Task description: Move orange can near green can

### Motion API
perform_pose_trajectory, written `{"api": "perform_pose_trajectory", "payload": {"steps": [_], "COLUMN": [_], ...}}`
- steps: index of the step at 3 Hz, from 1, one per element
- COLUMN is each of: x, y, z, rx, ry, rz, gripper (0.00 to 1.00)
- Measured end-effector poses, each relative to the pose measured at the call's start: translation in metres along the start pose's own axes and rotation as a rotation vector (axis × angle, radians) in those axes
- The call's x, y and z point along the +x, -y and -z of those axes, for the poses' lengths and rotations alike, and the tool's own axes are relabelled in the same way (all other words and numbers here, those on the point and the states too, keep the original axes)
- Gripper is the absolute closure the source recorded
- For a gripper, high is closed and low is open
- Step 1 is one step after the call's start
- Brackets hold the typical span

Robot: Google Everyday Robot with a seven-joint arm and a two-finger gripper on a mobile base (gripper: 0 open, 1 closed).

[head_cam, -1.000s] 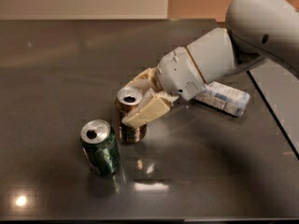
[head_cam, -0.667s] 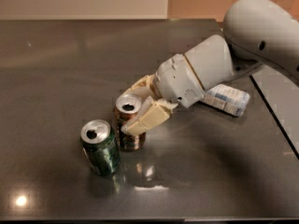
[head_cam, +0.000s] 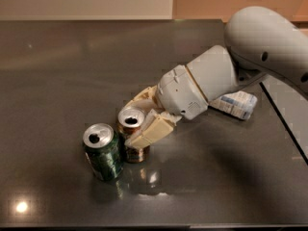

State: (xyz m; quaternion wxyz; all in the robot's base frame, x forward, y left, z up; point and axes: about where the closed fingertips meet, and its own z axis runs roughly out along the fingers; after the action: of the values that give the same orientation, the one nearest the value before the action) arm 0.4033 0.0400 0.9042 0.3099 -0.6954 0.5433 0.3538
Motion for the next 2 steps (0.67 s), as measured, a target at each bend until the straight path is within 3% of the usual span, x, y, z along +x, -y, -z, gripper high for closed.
{"api": "perform_pose_trajectory", "payload": {"steps": [2], "x": [0.01], "y": [-0.0032], "z": [-0.006], "rx": [-0.022], "ry": [-0.027], "rz": [-0.004], "gripper": [0.12]}}
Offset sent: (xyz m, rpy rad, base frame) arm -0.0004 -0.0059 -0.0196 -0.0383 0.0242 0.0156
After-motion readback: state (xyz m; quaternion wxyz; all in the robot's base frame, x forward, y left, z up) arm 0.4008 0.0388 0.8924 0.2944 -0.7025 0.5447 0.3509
